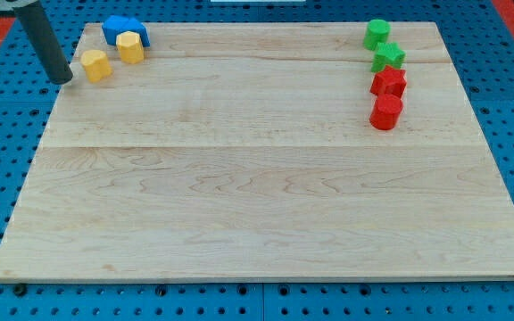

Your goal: Push the yellow heart into the yellow hexagon

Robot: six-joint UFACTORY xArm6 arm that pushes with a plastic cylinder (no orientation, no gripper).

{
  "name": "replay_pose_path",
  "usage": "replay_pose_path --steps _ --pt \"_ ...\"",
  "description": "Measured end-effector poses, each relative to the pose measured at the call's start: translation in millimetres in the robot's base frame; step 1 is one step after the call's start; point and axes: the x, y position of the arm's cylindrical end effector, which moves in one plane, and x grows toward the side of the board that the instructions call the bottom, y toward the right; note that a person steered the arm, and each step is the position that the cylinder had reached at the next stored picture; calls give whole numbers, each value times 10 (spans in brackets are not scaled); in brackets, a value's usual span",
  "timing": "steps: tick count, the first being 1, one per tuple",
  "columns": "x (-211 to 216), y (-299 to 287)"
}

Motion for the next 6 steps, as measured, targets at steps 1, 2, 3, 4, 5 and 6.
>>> replay_pose_path --steps 1,2,3,4,5,6 --pt "-74 360" --pt "-110 378" --pt "-110 367" --pt "-114 344" --pt "-149 344" --pt "-197 344"
